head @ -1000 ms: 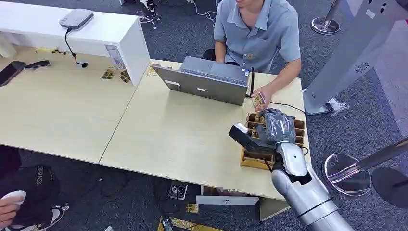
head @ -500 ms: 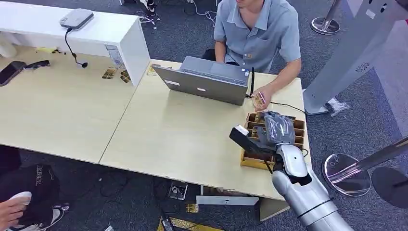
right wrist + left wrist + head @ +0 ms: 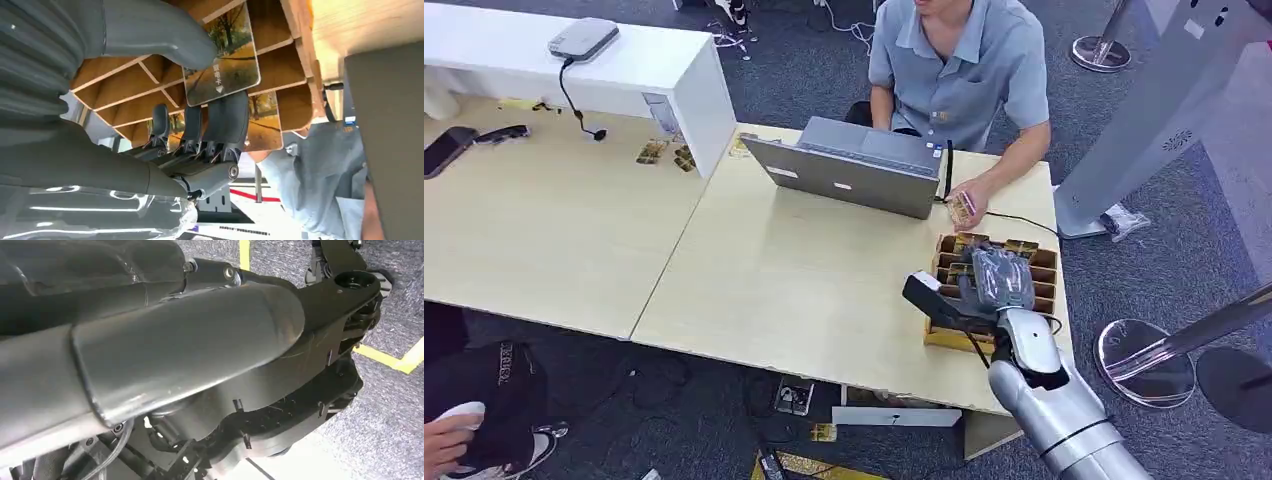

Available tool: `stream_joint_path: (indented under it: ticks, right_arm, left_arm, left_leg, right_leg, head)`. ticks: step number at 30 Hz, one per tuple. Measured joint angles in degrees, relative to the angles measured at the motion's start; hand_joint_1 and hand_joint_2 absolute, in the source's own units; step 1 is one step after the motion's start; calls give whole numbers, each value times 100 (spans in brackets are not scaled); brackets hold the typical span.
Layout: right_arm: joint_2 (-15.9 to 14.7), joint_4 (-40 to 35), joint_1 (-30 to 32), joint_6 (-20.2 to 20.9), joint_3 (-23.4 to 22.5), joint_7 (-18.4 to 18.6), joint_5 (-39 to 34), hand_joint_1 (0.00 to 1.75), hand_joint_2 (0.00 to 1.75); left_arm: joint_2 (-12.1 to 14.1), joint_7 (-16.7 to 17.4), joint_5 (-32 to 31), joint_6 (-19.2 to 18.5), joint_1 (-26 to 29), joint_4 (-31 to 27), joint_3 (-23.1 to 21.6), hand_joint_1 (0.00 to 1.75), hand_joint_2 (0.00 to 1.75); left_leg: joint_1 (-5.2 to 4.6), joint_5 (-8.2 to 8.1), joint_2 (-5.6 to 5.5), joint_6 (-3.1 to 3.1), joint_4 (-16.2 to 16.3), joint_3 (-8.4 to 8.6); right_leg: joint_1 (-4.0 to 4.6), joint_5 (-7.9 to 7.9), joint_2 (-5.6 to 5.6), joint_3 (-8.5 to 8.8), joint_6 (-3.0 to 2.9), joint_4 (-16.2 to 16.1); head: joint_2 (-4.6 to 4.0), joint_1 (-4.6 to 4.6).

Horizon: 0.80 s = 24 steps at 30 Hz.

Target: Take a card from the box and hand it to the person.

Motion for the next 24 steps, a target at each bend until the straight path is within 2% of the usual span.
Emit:
stream_joint_path:
  ticks: [1, 9, 10, 14, 15, 19, 24]
  right_arm:
    - [0, 15, 0, -9, 0, -4, 0, 96, 175]
    - [0, 120, 2, -61, 0, -13, 0, 110, 175]
    - [0, 120, 3, -81, 0, -13, 0, 122, 175]
    - [0, 120, 8, -153, -2, -13, 0, 145, 175]
    - [0, 120, 8, -173, -4, -11, 0, 145, 175]
    - [0, 120, 10, -262, -9, 4, 18, 171, 175]
    - [0, 120, 12, -358, -17, 28, 85, 171, 175]
  left_arm:
    - [0, 2, 0, 0, 0, 0, 0, 0, 0]
    - [2, 13, 0, -2, 1, -13, 0, 0, 0]
    - [2, 13, 0, -4, 1, -13, 0, 0, 0]
    - [2, 13, 0, -4, 1, -15, 0, 0, 0]
    - [2, 13, 0, -4, 1, -15, -2, 0, 0]
    - [2, 13, 0, -4, 0, -17, -4, 0, 0]
    - [0, 13, 0, -9, 0, -28, -7, 0, 0]
  left_leg:
    - [0, 0, 0, 0, 0, 0]
    - [0, 0, 0, 0, 0, 0]
    - [0, 0, 0, 0, 0, 0]
    - [0, 0, 0, 0, 0, 1]
    - [0, 0, 0, 0, 0, 1]
    - [0, 0, 0, 0, 0, 1]
    - [0, 0, 0, 0, 0, 1]
  right_leg:
    - [0, 0, 0, 0, 0, 0]
    - [0, 0, 0, 0, 0, 0]
    - [0, 0, 0, 0, 0, 0]
    - [0, 0, 0, 0, 0, 0]
    - [0, 0, 0, 0, 0, 0]
    - [0, 0, 0, 0, 0, 0]
    - [0, 0, 0, 0, 0, 0]
  head:
    - [0, 2]
    - [0, 2]
    - [0, 2]
    - [0, 2]
    - [0, 2]
    - [0, 0]
    - [0, 2]
